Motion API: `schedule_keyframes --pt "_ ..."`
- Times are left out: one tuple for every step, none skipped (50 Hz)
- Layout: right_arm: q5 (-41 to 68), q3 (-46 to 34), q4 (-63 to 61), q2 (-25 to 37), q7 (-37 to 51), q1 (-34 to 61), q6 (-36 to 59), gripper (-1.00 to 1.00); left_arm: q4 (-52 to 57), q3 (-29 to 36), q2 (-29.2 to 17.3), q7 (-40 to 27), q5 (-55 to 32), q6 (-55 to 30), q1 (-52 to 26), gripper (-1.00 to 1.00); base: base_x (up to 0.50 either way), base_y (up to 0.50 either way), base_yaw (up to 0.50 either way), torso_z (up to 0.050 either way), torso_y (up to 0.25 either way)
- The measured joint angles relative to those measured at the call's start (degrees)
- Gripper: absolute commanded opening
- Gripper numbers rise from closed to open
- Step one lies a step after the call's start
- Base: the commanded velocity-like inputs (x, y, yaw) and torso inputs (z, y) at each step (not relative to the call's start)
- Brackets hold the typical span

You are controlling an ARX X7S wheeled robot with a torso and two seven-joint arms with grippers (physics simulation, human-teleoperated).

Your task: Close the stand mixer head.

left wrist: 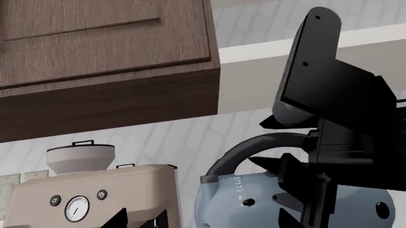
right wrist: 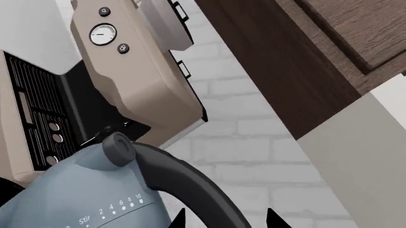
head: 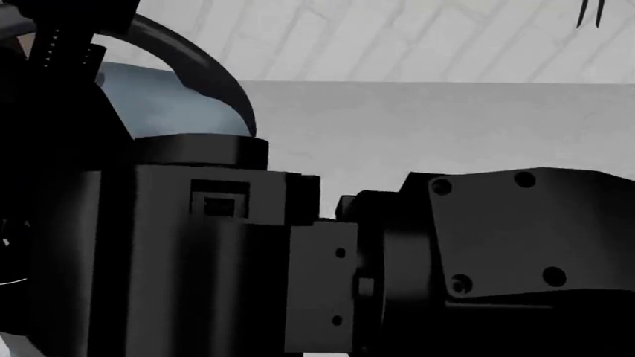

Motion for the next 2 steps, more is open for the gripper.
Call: schedule_keyframes --pt "-0.2 -0.1 -0.1 -0.1 0.4 -0.1 0.1 1.00 0.0 0.0 -0.2 -0.1 -0.1 0.2 0.1 1.00 0.02 0.01 0.02 0.000 0.000" --pt "-0.4 -0.3 -0.4 -0.2 1.0 -0.1 0.3 1.00 0.0 -0.1 -0.3 -0.3 -0.1 0.4 0.3 1.00 0.02 0.01 0.02 0.000 0.000"
